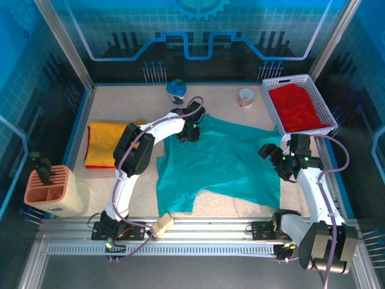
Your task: Fold and stack the t-shirts
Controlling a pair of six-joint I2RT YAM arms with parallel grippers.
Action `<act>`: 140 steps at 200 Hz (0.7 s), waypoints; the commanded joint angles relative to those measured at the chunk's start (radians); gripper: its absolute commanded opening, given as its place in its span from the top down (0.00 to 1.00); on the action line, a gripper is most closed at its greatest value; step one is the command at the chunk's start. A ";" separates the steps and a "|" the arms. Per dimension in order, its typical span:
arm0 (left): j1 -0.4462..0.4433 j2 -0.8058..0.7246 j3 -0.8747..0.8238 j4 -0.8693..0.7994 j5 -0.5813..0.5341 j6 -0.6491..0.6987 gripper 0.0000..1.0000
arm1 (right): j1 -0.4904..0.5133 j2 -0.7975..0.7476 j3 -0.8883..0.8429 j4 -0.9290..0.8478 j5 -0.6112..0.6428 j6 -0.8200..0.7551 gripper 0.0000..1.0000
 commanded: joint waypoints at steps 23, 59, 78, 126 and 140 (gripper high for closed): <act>0.008 0.002 0.055 -0.051 -0.043 0.033 0.95 | 0.021 0.012 -0.012 0.023 -0.021 -0.006 0.00; 0.077 0.010 0.177 -0.108 -0.060 0.075 1.00 | 0.023 0.014 -0.014 0.019 -0.028 -0.014 0.00; 0.130 0.028 0.286 -0.138 -0.049 0.093 1.00 | 0.024 0.014 -0.015 0.010 -0.026 -0.025 0.00; 0.282 0.154 0.633 -0.221 -0.021 0.072 1.00 | 0.026 0.021 -0.026 0.009 -0.034 -0.035 0.00; 0.316 0.202 0.720 -0.223 -0.020 0.066 1.00 | 0.025 0.025 -0.023 0.006 -0.038 -0.039 0.00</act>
